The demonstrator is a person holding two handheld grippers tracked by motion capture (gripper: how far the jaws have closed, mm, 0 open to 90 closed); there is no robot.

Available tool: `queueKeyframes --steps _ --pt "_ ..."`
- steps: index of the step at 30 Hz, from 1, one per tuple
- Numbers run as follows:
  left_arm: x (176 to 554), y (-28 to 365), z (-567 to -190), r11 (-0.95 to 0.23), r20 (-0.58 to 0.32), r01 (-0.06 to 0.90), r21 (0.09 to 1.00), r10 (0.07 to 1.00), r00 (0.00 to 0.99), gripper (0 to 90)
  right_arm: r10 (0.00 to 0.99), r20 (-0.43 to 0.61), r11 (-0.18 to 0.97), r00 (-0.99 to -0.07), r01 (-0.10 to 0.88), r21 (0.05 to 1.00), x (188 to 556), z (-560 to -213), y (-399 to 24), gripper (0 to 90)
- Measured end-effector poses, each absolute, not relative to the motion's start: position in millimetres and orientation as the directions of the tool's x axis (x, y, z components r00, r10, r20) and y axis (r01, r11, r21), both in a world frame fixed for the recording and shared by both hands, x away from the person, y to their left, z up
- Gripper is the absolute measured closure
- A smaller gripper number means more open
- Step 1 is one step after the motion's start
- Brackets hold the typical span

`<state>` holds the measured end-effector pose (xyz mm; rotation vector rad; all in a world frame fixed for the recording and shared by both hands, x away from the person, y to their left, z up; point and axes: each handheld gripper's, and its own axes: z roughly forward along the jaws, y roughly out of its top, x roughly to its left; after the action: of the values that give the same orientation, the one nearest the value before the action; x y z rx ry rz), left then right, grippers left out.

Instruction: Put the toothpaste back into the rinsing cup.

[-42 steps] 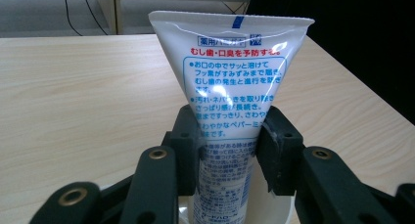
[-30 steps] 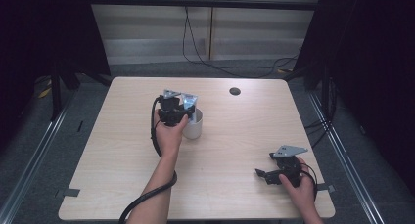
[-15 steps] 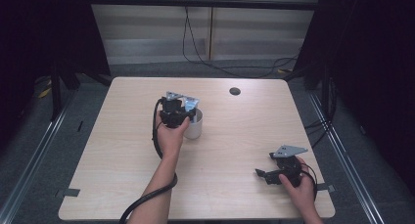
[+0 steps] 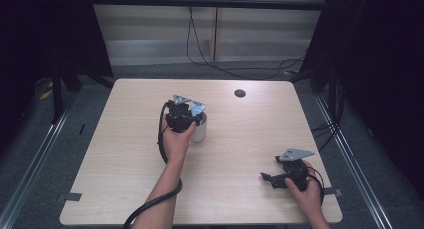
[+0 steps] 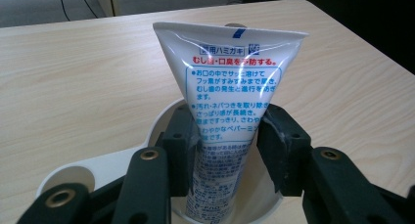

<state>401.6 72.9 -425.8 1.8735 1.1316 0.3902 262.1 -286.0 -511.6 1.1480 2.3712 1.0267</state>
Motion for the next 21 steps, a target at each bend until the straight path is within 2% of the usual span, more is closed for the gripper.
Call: queueKeyframes --steps 21 --pt "395.1 82.3 -427.1 -0.201 -0.166 0.546 0.813 0.820 0.548 58.1 0.776 0.028 0.422 -0.630 0.551 0.720 262.2 -511.6 -286.1 12.2"
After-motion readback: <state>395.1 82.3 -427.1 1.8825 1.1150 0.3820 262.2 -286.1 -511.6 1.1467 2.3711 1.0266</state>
